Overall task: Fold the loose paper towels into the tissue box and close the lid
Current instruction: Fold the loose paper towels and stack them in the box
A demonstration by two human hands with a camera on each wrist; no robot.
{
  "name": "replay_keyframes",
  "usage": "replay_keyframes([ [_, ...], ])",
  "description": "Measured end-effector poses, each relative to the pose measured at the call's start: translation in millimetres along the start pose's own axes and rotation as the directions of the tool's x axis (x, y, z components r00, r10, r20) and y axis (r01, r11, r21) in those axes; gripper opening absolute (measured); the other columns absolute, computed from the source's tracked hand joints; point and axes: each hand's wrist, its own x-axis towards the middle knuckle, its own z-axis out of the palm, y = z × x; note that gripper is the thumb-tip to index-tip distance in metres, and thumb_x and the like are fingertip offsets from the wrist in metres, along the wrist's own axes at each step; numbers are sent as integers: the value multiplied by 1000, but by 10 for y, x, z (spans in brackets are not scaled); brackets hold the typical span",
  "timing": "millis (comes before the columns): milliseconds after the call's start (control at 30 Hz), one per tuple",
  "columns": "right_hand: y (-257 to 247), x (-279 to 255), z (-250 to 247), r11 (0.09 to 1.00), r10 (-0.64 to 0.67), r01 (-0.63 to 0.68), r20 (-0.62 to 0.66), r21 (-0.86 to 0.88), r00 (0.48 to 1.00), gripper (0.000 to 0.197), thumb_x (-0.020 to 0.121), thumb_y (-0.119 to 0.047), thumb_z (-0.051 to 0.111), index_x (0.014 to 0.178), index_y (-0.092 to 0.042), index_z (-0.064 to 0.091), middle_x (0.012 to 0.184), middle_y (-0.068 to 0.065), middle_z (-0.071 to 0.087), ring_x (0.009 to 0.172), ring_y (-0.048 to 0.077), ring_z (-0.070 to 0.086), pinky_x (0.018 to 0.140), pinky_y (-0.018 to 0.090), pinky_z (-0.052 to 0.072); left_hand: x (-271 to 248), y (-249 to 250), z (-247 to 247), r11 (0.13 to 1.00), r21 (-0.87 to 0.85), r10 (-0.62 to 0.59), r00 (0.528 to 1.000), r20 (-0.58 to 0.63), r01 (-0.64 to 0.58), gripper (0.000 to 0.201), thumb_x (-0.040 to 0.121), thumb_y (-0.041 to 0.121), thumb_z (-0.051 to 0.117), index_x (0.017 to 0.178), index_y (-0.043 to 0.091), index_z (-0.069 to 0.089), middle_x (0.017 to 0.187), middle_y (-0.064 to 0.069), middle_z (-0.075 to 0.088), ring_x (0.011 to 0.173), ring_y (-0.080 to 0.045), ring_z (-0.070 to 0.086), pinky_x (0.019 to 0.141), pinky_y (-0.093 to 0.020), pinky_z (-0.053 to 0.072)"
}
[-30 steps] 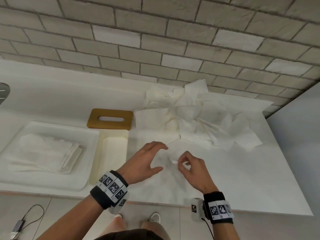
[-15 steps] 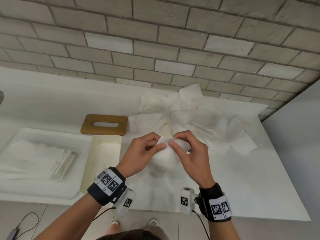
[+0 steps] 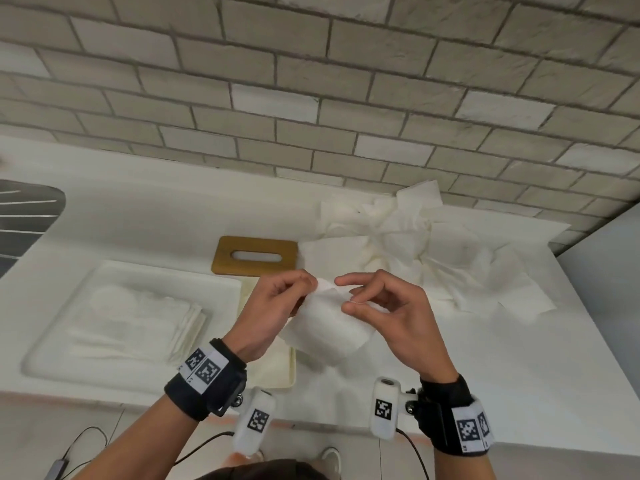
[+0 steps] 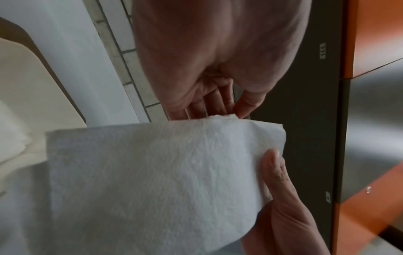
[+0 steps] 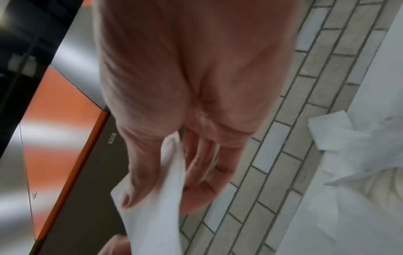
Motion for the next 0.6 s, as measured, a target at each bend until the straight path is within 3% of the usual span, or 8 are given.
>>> replay_keyframes([
  [133, -36, 42, 279, 993, 67, -70, -36, -98, 997, 13, 88, -16, 88, 89, -14, 75, 109, 1, 81, 109, 25, 75, 97, 43, 59, -83, 15, -208, 997, 67, 43, 999, 22, -44, 29, 107, 24, 62, 95, 3, 76, 93, -25, 68, 83, -25, 60, 80, -45, 49],
  [233, -14, 51, 525, 987, 58, -78, -144, -137, 988, 13, 89, -21, 89, 89, -18, 76, 97, -2, 79, 98, 20, 76, 93, 39, 59, -159, -9, -324, 992, 100, 78, 997, 0, -78, 29, 110, 28, 57, 102, 6, 75, 98, -22, 67, 87, -23, 63, 81, -47, 52],
  [333, -11, 61, 746, 981, 55, -98, -242, -169, 969, 13, 90, -26, 88, 89, -22, 75, 95, -7, 78, 94, 15, 74, 84, 30, 57, -266, 25, -390, 993, 94, 68, 998, -16, -67, 32, 109, 42, 53, 110, 16, 72, 102, -7, 73, 96, -23, 70, 87, -50, 58],
  [433, -5, 75, 981, 980, 56, -121, -367, -157, 928, 12, 92, -28, 86, 92, -24, 74, 97, -12, 78, 94, 11, 72, 83, 27, 55, -319, 49, -427, 985, 147, 78, 996, 50, -85, 26, 104, 39, 65, 123, 21, 65, 111, 2, 79, 104, -21, 76, 92, -50, 62],
  [500, 3, 84, 1137, 988, 44, -108, -459, -113, 888, 15, 95, -27, 84, 105, -25, 72, 106, -11, 76, 104, 12, 71, 90, 30, 56, -302, 30, -458, 968, 221, 115, 992, 46, -122, 21, 104, 29, 69, 122, 20, 64, 112, 3, 80, 102, -19, 76, 91, -51, 61],
  [600, 69, 36, 1326, 996, 89, -78, -480, 43, 873, 50, 99, -24, 78, 140, -31, 51, 125, -7, 70, 113, 15, 70, 90, 27, 58, -245, 7, -525, 980, 165, 129, 989, -74, -115, 16, 105, 20, 66, 120, 16, 61, 113, 3, 79, 103, -19, 77, 90, -53, 62],
])
